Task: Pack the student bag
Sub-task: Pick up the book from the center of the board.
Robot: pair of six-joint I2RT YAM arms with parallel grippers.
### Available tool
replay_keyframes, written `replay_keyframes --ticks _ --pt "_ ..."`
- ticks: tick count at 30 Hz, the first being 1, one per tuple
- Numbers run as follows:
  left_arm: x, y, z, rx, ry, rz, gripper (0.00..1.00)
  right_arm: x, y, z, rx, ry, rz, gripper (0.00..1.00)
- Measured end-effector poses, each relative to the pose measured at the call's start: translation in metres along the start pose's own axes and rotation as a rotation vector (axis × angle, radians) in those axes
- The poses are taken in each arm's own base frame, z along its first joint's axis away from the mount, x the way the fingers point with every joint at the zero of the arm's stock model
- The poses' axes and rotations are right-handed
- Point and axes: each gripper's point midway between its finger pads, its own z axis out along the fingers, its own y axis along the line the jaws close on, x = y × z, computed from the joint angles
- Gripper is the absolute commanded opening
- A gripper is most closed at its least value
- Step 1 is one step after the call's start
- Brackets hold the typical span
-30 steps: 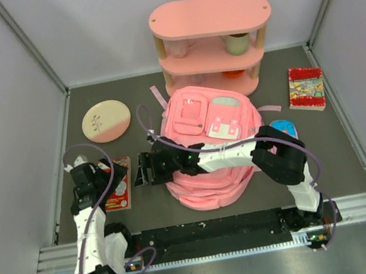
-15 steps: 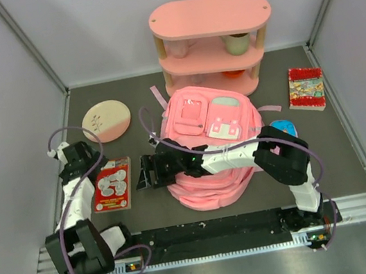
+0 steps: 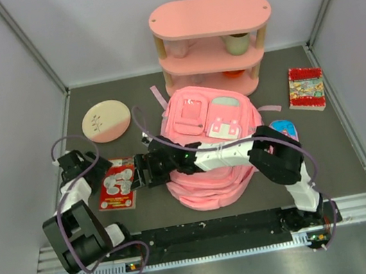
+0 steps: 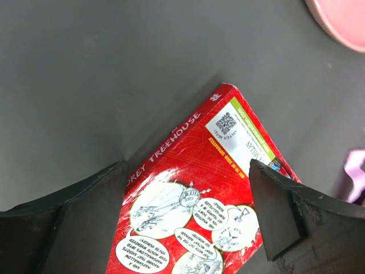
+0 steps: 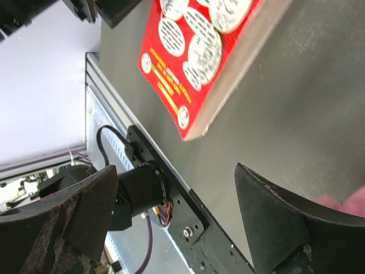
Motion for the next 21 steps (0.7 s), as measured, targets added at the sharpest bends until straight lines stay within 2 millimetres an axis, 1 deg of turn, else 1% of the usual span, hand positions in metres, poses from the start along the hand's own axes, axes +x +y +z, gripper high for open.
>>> replay_keyframes --ticks 1,5,10,15,16,18,19,21 --pt "0.004 -0.003 -0.001 0.022 0.013 -0.004 0.87 -0.001 0.001 0.003 0.004 0.002 -0.001 0.82" --pt "0.021 -0.012 -0.009 0.1 0.054 -0.02 0.86 -0.005 -0.002 0.015 0.023 0.012 0.0 0.81" --pt "0.041 -0.016 -0.021 0.169 0.072 -0.025 0.84 -0.002 -0.02 0.026 0.086 0.031 0.043 0.8" --pt "0.06 -0.016 -0.034 0.214 0.087 -0.039 0.83 -0.002 -0.032 0.033 0.133 0.037 0.086 0.78" --pt "0.061 -0.016 -0.036 0.223 0.084 -0.039 0.83 -0.001 -0.033 0.034 0.14 0.039 0.091 0.74" --pt "0.063 -0.016 -0.038 0.233 0.073 -0.037 0.83 -0.001 -0.036 0.035 0.147 0.042 0.1 0.7" --pt "0.063 -0.016 -0.039 0.237 0.066 -0.034 0.83 -0.001 -0.038 0.035 0.153 0.043 0.104 0.65" --pt "0.064 -0.016 -0.041 0.244 0.058 -0.032 0.82 -0.001 -0.039 0.035 0.158 0.044 0.104 0.62"
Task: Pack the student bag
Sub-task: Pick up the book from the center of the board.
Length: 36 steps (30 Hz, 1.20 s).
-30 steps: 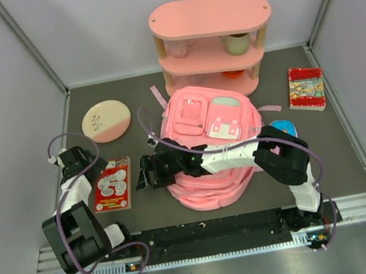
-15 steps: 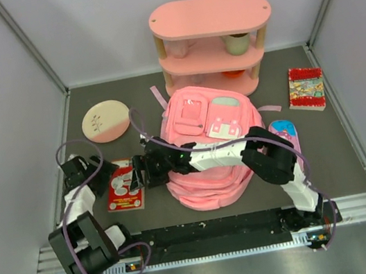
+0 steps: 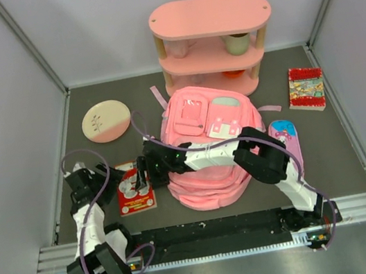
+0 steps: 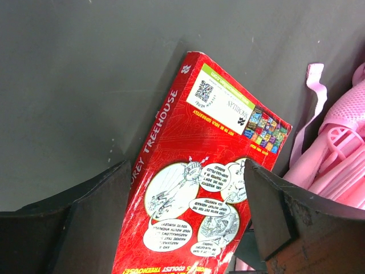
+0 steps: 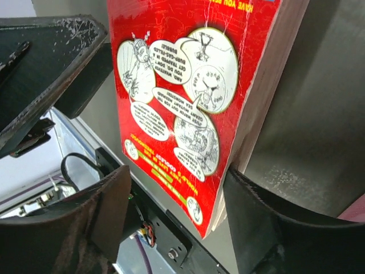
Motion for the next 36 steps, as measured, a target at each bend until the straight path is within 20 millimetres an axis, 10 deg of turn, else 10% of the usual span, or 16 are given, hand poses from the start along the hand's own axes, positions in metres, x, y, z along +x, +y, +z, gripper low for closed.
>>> replay_keyframes --ticks 9,17,23,36 --pt "0.012 -0.003 -0.002 0.037 0.032 -0.014 0.8 0.004 -0.001 0.002 -0.028 0.008 -0.015 0.49" --pt "0.015 -0.006 -0.003 0.053 0.045 -0.023 0.79 0.001 0.002 0.003 -0.045 0.0 -0.022 0.0" --pt "0.013 -0.01 -0.013 0.056 0.025 -0.014 0.94 0.003 -0.001 0.004 -0.069 0.009 -0.025 0.0" --pt "-0.08 -0.098 -0.124 0.162 -0.359 0.156 0.99 -0.001 0.048 -0.077 -0.367 -0.035 -0.103 0.0"
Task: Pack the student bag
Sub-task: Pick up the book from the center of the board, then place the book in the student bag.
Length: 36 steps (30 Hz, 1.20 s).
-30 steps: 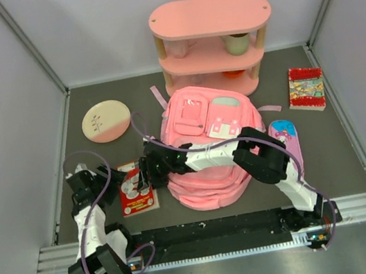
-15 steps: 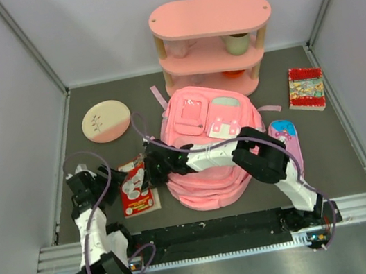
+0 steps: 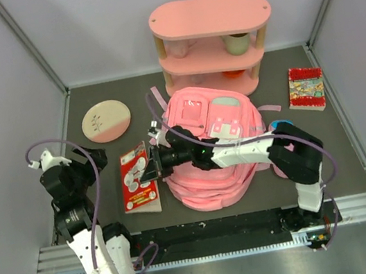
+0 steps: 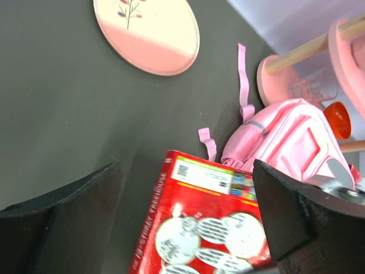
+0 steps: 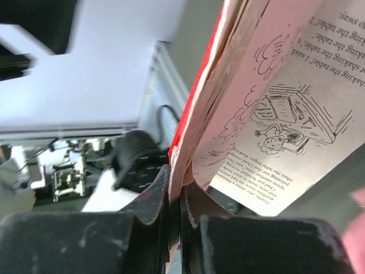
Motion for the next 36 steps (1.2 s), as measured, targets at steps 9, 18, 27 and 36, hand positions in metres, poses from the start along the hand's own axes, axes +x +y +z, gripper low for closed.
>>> replay_keyframes --ticks 9,18,27,36 --pt "-0.017 -0.019 -0.015 0.016 -0.005 -0.006 0.99 -0.027 0.115 -0.074 -0.253 -0.096 -0.173 0.0" --pt "-0.01 -0.074 -0.017 0.328 0.075 -0.03 0.95 -0.036 0.111 -0.159 -0.122 -0.268 -0.253 0.0" --pt "0.1 -0.079 -0.012 0.56 0.413 -0.039 0.98 0.013 -0.007 -0.163 0.127 -0.189 -0.136 0.0" --pt "0.22 -0.054 -0.027 0.592 0.712 -0.008 0.98 0.042 -0.066 -0.152 0.237 -0.122 -0.017 0.0"
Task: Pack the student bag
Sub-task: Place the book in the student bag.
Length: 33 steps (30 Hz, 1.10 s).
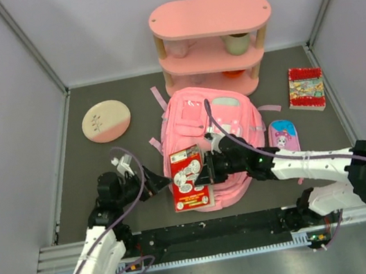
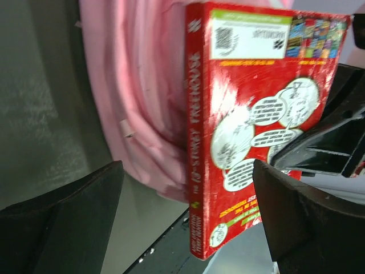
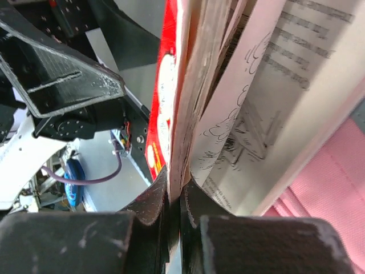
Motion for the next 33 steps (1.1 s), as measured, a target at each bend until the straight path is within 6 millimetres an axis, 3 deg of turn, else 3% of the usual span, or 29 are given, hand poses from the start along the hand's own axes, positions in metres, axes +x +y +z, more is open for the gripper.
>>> replay_keyframes --ticks 5,8,16,19,20,22,23,26,27,29,30,33 --pt "0.015 0.016 0.008 -0.006 0.008 -0.058 0.98 0.005 -0.018 0.01 0.011 0.0 0.068 0.0" --pt "0.015 0.007 0.011 0.031 0.002 -0.051 0.98 0.01 -0.028 0.016 0.018 0.003 0.116 0.0" --pt "0.026 -0.005 0.015 0.088 0.014 -0.047 0.94 0.01 -0.027 0.031 -0.043 -0.009 0.225 0.0" --pt "0.027 -0.007 0.015 0.092 0.013 -0.055 0.83 0.01 -0.025 0.04 -0.077 -0.007 0.286 0.0" --pt "0.027 -0.008 0.015 0.094 0.013 -0.057 0.66 0.009 -0.024 0.042 -0.088 -0.009 0.303 0.0" --pt "0.027 -0.009 0.015 0.096 0.01 -0.058 0.5 0.008 -0.022 0.045 -0.105 -0.013 0.328 0.0" --pt "0.026 -0.007 0.016 0.085 0.005 -0.059 0.36 0.008 -0.021 0.046 -0.11 -0.014 0.338 0.01" --pt "0.027 0.001 0.017 0.055 -0.007 -0.069 0.0 0.008 -0.021 0.046 -0.118 -0.017 0.353 0.15" --pt "0.028 0.001 0.017 0.055 -0.002 -0.069 0.0 0.008 -0.022 0.045 -0.116 -0.016 0.353 0.25" --pt "0.028 0.0 0.015 0.055 0.005 -0.06 0.0 0.009 -0.022 0.044 -0.112 -0.013 0.352 0.33" --pt "0.028 -0.001 0.015 0.053 0.008 -0.05 0.0 0.009 -0.02 0.042 -0.113 -0.016 0.341 0.47" --pt "0.023 -0.011 0.01 0.035 0.026 -0.001 0.0 0.005 -0.019 0.027 -0.083 -0.045 0.299 0.65"
